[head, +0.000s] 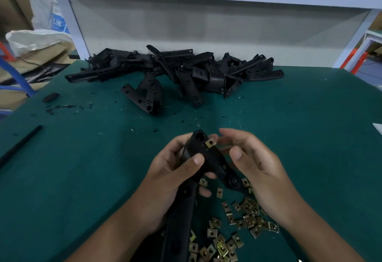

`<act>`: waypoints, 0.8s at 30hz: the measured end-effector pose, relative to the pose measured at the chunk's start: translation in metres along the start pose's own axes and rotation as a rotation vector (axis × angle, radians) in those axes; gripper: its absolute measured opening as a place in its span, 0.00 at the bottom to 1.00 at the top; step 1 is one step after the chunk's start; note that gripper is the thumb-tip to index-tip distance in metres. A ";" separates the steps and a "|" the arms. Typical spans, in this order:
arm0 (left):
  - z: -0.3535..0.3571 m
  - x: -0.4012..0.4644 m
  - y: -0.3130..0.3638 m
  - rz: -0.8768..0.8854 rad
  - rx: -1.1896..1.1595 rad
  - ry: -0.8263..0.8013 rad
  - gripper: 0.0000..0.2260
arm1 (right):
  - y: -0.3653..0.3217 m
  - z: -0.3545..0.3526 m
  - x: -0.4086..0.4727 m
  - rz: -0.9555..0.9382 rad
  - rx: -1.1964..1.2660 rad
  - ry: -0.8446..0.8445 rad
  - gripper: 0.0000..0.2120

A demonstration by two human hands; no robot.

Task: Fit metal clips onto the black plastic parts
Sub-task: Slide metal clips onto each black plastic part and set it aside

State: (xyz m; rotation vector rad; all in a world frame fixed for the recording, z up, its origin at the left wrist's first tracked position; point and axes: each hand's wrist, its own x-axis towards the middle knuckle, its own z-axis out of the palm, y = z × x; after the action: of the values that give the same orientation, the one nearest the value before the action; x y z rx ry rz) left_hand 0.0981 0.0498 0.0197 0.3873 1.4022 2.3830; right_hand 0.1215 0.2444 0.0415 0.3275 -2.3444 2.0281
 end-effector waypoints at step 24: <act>-0.006 0.005 0.005 0.218 0.065 0.198 0.19 | 0.004 0.000 0.003 -0.019 0.083 0.039 0.16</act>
State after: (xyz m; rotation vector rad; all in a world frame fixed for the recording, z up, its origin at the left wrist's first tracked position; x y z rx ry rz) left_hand 0.0904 0.0455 0.0215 0.3450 1.6010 2.6163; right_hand 0.1181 0.2448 0.0385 0.3089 -2.2311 2.1070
